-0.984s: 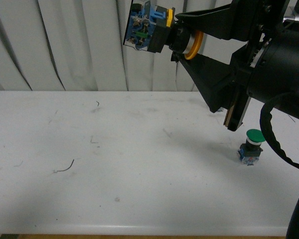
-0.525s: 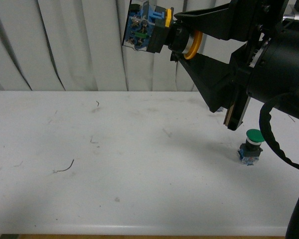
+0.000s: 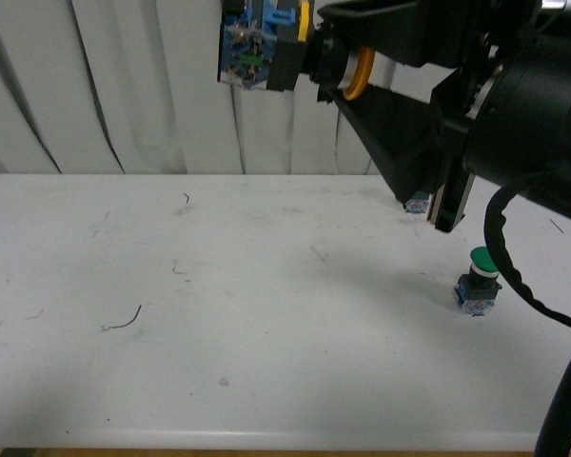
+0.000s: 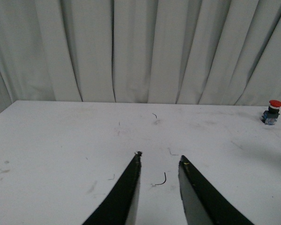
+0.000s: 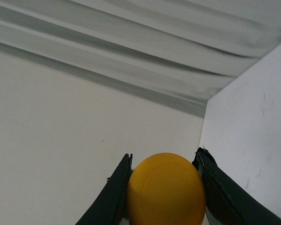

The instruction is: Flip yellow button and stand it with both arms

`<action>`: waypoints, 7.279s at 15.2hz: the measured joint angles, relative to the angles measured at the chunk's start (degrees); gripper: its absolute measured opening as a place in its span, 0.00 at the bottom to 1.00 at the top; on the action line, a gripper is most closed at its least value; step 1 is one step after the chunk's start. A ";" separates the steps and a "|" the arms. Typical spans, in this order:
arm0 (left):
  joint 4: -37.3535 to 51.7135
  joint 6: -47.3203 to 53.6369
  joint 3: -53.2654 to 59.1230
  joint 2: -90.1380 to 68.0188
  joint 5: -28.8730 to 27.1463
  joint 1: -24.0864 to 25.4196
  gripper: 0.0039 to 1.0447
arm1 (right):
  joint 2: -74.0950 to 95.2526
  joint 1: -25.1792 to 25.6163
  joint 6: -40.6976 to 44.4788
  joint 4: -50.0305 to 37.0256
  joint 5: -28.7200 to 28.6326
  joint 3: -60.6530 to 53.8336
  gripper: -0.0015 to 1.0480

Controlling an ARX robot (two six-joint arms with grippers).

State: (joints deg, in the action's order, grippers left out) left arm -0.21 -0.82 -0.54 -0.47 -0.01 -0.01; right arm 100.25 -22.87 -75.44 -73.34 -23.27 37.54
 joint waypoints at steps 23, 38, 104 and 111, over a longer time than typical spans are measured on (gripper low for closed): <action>0.00 0.04 0.00 0.00 0.00 0.00 0.94 | 13.14 14.64 70.49 37.31 32.11 30.62 0.34; 0.00 0.04 0.00 0.00 0.00 0.00 0.94 | 32.92 11.32 73.46 64.81 39.78 52.85 0.34; 0.00 0.04 0.00 0.00 0.00 0.00 0.94 | -82.44 22.80 75.87 61.33 24.02 -31.89 0.02; 0.00 0.04 0.00 0.00 0.00 0.00 0.94 | -89.44 22.88 75.67 64.85 23.28 -35.23 0.02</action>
State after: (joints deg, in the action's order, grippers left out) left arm -0.21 -0.78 -0.54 -0.47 -0.01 -0.01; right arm 10.81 0.01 0.23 -8.49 0.01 2.31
